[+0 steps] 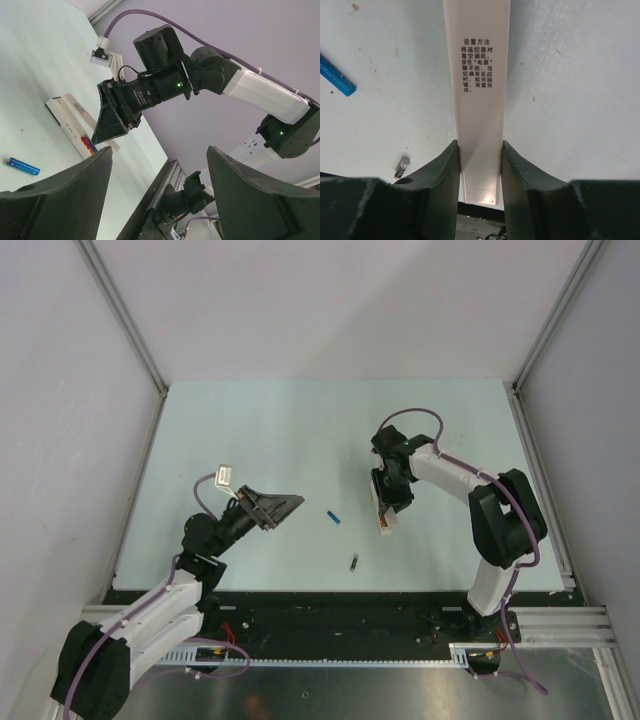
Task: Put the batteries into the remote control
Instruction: Place the battery cover on the remote control.
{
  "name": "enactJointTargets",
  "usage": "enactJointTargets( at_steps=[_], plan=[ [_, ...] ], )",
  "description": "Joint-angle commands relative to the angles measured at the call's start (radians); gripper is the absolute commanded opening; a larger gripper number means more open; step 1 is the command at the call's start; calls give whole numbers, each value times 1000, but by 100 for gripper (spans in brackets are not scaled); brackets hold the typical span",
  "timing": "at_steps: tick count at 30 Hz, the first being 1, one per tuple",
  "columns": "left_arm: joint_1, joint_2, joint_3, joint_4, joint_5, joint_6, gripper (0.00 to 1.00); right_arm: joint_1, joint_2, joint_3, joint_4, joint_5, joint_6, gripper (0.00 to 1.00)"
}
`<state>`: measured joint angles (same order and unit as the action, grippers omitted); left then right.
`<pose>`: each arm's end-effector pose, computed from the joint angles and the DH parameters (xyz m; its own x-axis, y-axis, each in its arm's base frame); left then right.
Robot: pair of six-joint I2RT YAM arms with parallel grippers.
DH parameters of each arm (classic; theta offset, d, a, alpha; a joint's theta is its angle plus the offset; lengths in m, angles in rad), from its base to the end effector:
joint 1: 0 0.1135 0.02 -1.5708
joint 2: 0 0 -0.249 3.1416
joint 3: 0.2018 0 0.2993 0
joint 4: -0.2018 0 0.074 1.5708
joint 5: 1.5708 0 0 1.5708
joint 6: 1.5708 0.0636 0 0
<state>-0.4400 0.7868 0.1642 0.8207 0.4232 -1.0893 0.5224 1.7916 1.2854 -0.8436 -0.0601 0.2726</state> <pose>0.2121 -0.1287 0.1935 -0.5846 -0.6180 -0.5257 0.5064 0.2283 -0.8315 0.3363 0.1980 0.1326 -0.9515 -0.2377 -0.1953 -0.2630 0.9579 0.1155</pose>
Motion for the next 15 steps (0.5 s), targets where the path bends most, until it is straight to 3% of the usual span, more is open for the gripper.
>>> enactJointTargets(
  at_steps=[1,15],
  plan=[
    [-8,-9,4,6,2,29,80,-4,14,40,6,28,7,9],
    [-14,-17,-2,-6,-1,37,80,-9,32,40,32,31,20,14]
  ],
)
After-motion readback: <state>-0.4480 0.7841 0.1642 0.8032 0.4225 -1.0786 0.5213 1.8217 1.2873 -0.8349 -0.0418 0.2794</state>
